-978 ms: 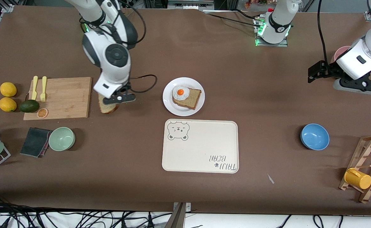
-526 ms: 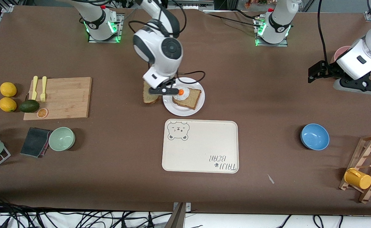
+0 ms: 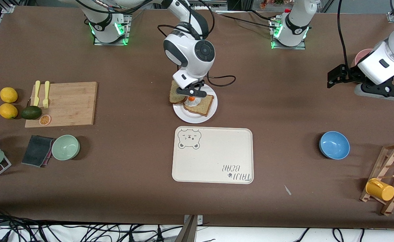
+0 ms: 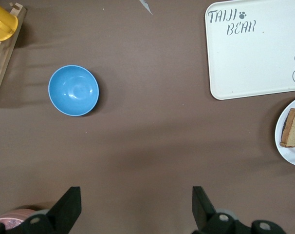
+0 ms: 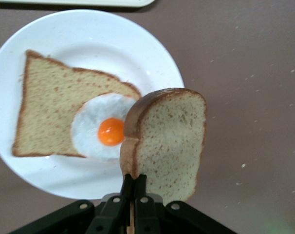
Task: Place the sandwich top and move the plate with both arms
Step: 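Lower the bread onto the egg slice and open the right gripper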
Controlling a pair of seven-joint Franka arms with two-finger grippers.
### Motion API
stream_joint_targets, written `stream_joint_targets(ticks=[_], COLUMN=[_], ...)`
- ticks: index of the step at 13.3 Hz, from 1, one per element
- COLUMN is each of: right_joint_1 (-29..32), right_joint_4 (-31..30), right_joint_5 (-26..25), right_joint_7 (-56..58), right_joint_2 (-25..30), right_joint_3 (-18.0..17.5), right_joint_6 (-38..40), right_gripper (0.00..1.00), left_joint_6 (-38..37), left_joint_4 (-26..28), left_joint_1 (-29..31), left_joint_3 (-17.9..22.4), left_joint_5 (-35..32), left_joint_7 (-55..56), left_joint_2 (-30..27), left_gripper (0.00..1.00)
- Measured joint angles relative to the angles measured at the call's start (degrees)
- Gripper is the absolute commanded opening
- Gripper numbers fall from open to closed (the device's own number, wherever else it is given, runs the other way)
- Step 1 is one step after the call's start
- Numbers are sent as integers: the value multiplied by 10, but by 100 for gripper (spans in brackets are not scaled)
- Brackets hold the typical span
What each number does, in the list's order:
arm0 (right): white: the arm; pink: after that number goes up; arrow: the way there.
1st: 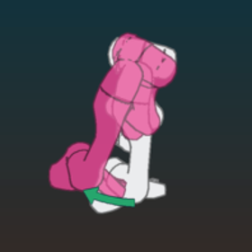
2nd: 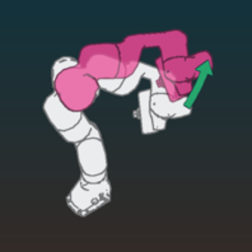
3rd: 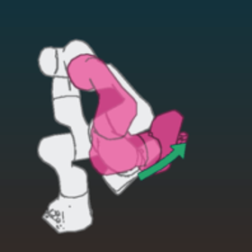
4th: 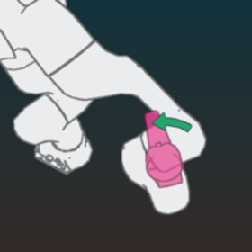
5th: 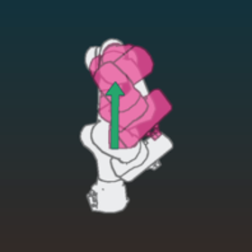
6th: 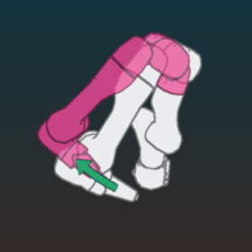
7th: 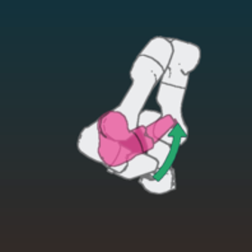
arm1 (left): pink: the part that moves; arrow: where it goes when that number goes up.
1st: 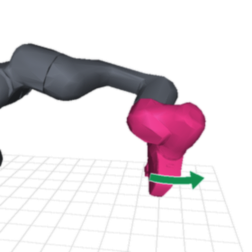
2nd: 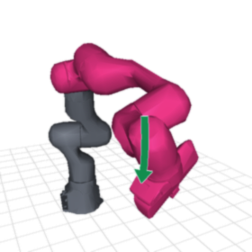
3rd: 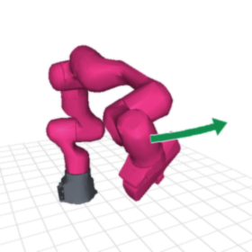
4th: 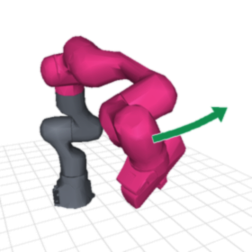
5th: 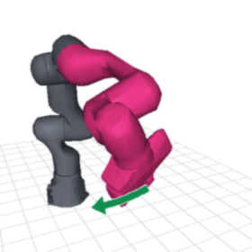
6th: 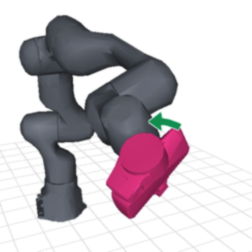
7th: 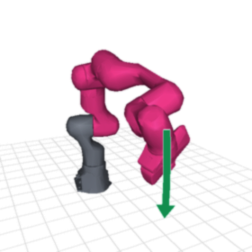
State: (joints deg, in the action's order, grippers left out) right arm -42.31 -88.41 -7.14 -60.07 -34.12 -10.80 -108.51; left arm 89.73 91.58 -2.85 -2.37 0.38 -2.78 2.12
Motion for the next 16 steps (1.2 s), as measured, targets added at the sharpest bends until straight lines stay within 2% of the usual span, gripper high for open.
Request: stream_joint_targets(ticks=[14,15,16], right_joint_1=[-6,-6,-6], right_joint_4=[14,14,14], right_joint_5=[8,8,8], right_joint_7=[-13,-14,-14], right_joint_2=[-48,-51,-53], right_joint_3=[4,6,8], right_joint_6=[-71,-78,-83], right_gripper=[0,4,37], left_joint_6=[0,0,0], left_joint_4=[0,0,0], left_joint_1=[0,0,0], left_joint_3=[0,0,0], left_joint_5=[0,0,0], left_joint_7=[0,0,0], left_joint_2=[0,0,0], left_gripper=[100,100,100])
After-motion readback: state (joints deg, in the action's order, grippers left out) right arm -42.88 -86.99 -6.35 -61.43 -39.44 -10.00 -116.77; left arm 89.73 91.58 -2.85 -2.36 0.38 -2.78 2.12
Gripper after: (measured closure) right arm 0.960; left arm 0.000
